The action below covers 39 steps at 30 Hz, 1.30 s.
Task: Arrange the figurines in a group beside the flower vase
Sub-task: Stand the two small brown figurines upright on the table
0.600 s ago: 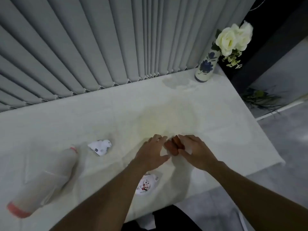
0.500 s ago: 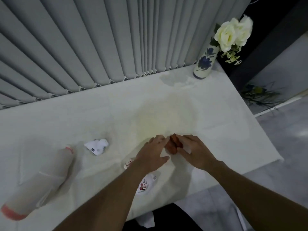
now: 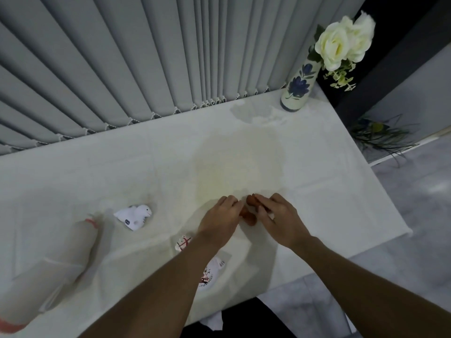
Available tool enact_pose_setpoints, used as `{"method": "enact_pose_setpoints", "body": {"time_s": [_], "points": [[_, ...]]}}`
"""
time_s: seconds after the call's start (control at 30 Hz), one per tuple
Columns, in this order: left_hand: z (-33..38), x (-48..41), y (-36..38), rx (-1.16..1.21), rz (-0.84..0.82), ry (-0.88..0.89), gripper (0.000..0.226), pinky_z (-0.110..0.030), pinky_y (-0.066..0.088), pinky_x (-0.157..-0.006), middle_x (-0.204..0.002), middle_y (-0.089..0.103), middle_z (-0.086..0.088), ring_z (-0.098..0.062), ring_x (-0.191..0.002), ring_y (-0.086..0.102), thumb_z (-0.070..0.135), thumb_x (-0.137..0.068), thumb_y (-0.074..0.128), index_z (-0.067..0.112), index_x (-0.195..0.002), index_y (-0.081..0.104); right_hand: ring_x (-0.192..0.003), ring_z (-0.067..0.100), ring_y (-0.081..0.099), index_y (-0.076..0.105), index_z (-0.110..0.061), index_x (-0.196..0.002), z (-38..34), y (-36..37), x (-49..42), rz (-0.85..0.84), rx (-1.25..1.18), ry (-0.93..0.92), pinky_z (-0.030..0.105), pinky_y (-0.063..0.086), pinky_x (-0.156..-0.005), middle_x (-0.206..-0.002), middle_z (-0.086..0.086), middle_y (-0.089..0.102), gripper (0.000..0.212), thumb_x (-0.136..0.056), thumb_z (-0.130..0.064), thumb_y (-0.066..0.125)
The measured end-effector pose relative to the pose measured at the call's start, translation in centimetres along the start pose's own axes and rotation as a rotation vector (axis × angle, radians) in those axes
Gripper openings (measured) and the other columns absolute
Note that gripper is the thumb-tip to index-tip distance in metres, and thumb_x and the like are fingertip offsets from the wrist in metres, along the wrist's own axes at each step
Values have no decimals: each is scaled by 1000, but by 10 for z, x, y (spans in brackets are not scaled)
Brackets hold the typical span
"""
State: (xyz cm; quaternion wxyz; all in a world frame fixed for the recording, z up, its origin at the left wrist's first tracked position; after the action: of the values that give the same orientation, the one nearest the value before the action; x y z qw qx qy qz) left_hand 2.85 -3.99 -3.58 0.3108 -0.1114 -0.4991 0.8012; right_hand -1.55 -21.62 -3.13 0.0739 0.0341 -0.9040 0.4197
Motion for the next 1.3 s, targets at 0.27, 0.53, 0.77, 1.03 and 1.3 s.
{"method": "enact_pose_setpoints", "body": {"time_s": [0.27, 0.53, 0.77, 1.03, 1.3], "points": [[-41, 3, -6, 341, 5, -106, 24, -29, 43, -97, -111, 65, 6, -19, -105, 55, 13, -98, 50, 27, -112, 65, -97, 4, 56, 65, -37, -109, 1, -3, -27, -34, -84, 123, 25, 48, -85, -102, -6, 65, 27, -103, -48, 41], [-42, 0, -8, 341, -19, -202, 17, -27, 38, -102, -113, 48, 1, -21, -110, 45, 18, -91, 64, 13, -108, 64, -106, 3, 58, 66, -25, -102, -9, 5, -38, -33, -229, 187, 35, 48, -99, -115, -7, 57, 25, -104, -45, 51], [-40, -4, -15, 416, 66, -240, 14, -5, 31, -84, -98, 51, 13, -12, -98, 45, 15, -88, 71, 23, -100, 70, -94, 2, 60, 65, -22, -86, -3, 11, -36, 28, -321, 231, 28, 53, -94, -107, -8, 57, 16, -89, -8, 71], [-47, -11, -12, 391, 14, -265, 17, -17, 37, -90, -99, 49, 6, -16, -102, 48, 18, -90, 69, 17, -107, 71, -94, 4, 64, 66, -31, -87, 0, 15, -33, 86, -293, 211, 20, 53, -88, -106, -11, 64, 27, -91, -4, 69], [-62, 11, -31, 407, -93, -341, 44, -33, 46, -97, -115, 49, 3, -17, -110, 50, 31, -86, 74, 15, -123, 58, -105, 10, 58, 59, -22, -122, -11, 31, -14, 129, -247, 346, 24, 48, -94, -125, -3, 51, 34, -92, -21, 74]]}}
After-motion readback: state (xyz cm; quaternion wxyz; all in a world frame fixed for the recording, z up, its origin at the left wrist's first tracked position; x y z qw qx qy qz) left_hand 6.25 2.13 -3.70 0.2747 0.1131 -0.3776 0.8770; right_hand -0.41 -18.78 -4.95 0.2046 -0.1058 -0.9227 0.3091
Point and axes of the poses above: each hand's wrist, its own x-axis away from the middle knuckle, its own y-axis out of the palm, z = x × y, the point moved 3 cm from there along -x, towards the middle knuckle
